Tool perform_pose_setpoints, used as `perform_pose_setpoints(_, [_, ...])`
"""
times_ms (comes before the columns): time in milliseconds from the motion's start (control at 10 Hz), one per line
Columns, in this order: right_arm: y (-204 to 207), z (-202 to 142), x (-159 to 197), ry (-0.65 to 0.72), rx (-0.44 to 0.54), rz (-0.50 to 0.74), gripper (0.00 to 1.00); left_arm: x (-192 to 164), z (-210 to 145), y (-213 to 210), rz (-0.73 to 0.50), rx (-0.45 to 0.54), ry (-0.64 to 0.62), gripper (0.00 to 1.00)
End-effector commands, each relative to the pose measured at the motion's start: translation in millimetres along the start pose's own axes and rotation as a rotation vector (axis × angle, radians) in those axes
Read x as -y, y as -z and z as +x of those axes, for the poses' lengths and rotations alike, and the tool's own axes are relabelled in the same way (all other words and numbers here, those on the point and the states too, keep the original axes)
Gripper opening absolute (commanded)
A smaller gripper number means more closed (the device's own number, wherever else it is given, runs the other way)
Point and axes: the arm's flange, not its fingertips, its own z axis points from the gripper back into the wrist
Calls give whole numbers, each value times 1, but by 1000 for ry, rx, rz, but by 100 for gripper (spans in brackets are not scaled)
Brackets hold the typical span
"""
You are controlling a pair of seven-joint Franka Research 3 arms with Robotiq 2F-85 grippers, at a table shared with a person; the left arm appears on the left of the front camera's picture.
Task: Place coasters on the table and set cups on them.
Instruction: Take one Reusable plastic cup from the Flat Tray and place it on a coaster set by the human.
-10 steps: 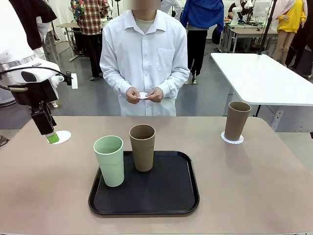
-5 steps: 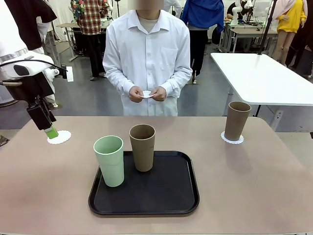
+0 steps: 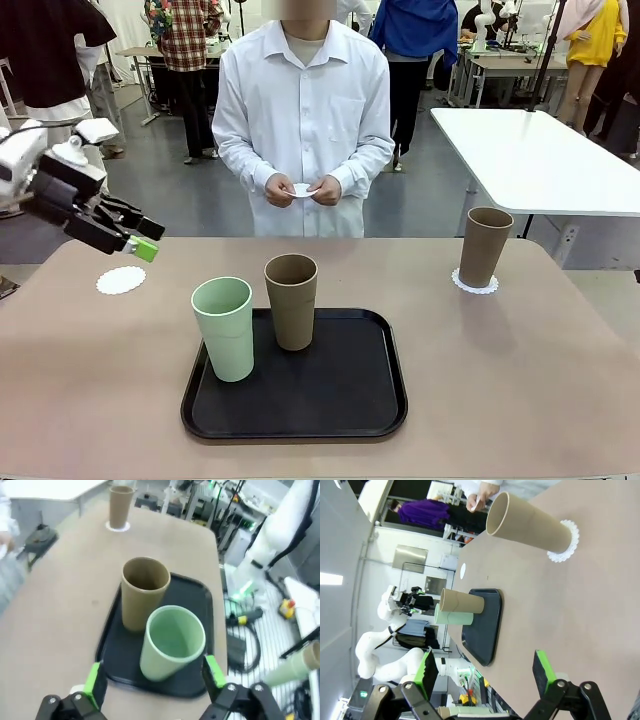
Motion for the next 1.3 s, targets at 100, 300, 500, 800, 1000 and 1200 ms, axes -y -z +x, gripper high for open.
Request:
perform_pose_setpoints(100, [1,1,0,-2,12,1,100,-21,-57,41,-131,383,174,100])
perform_pose_setpoints(300, [1,1,0,-2,12,1,100,-30,-81,43,-195,442,295,100])
perform_pose_setpoints(500, [1,1,0,-2,12,1,100,-47,-102,40,-206,432,347,100])
perform_pose_setpoints(800, [1,1,0,-2,12,1,100,-46,-128,54,-197,360,292,100])
perform_pose_setpoints(1000, [1,1,0,-2,12,1,100,-46,-135,63,-229,317,249,100])
perform_pose_setpoints(1200, [1,1,0,-2,12,1,100,-39,-139,68,-256,278,255,100])
